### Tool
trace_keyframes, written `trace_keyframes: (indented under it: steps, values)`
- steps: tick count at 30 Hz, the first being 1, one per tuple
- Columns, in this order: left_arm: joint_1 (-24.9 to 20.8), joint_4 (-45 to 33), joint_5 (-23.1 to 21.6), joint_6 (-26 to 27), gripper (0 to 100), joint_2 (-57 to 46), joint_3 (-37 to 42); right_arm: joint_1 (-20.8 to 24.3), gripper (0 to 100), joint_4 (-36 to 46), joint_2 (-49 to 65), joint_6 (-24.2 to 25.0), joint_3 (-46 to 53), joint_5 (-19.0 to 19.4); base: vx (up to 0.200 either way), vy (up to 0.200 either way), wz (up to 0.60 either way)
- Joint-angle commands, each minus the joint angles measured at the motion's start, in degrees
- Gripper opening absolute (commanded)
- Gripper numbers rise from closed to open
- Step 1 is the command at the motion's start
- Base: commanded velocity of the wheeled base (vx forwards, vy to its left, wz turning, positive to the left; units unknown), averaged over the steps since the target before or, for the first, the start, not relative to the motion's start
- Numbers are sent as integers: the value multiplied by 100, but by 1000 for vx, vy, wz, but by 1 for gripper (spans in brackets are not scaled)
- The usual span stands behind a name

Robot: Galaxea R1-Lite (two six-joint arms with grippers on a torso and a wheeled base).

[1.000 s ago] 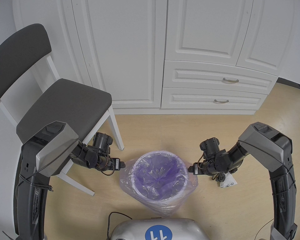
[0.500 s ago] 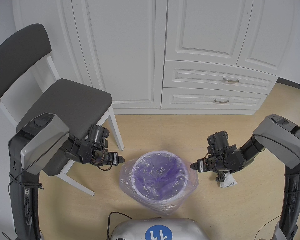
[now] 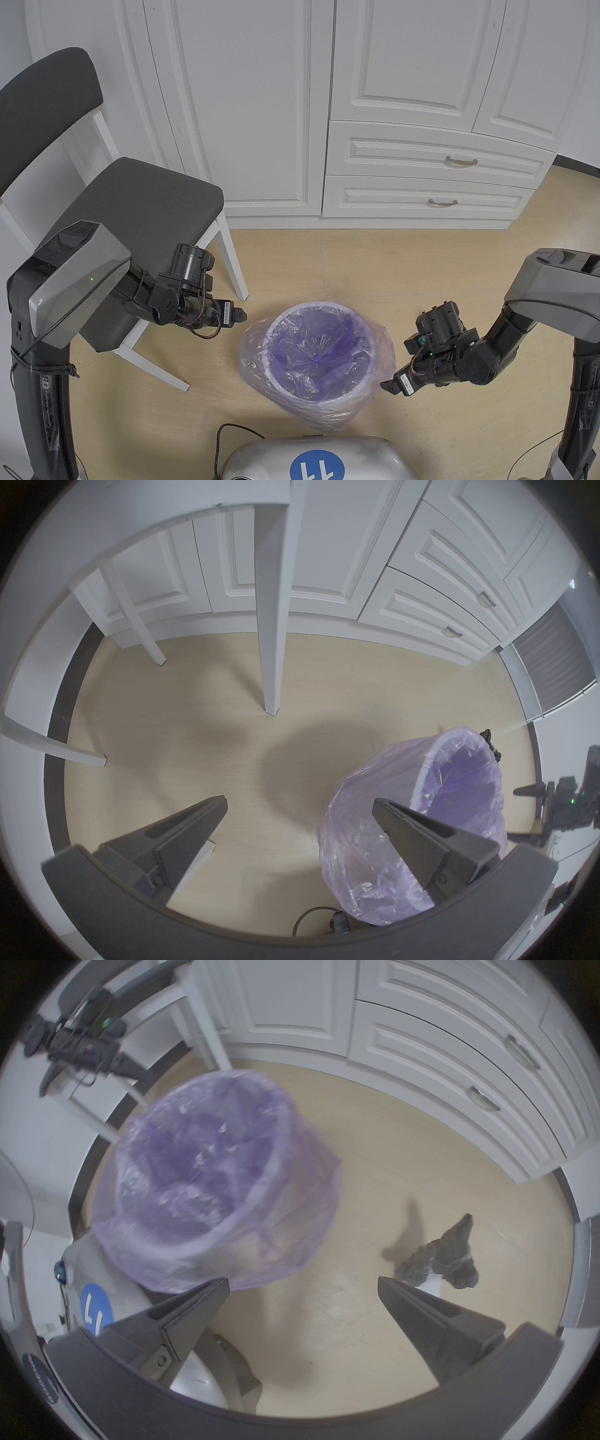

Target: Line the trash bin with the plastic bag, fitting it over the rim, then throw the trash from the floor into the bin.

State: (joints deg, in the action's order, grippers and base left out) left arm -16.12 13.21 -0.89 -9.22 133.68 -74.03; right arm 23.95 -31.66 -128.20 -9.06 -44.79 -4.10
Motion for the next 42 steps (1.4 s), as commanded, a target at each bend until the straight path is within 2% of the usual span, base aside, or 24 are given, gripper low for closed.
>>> trace_keyframes:
  steps: [1, 5, 12, 15, 20, 23, 27, 29, 35, 42]
  values:
    - [3, 6, 1, 16, 100, -70, 29, 276, 100, -174, -276, -26, 163, 40, 0, 0, 0]
    - [12, 14, 1, 16, 100, -88, 21, 312, 100, -561, -759, 317, -56, -30, 0, 0, 0]
    - [30, 14, 1, 8, 100, -185, 29, 224, 100, -552, -830, 686, -487, -267, 0, 0, 0]
    - [38, 14, 1, 8, 100, -220, 38, 118, 100, -543, -839, 862, -654, -390, 0, 0, 0]
    - [38, 6, 1, 8, 100, -246, 47, -207, 100, -543, -953, 932, -1014, -399, 0, 0, 0]
    - [38, 14, 1, 8, 100, -246, 73, -268, 100, -569, -1032, 1134, -1225, -399, 0, 0, 0]
    - [38, 14, 10, 8, 100, -255, 64, -225, 100, -561, -1243, 1899, -1797, -408, 0, 0, 0]
    - [47, 14, 1, -1, 100, -255, 64, -207, 100, -552, -1287, 2057, -1920, -408, 0, 0, 0]
    - [56, 199, 10, -1, 100, -255, 82, -58, 100, -569, -1559, 2971, -2552, -408, 0, 0, 0]
    - [65, 261, 10, 8, 100, -255, 117, 30, 100, -587, -1841, 3446, -3089, -566, 0, 0, 0]
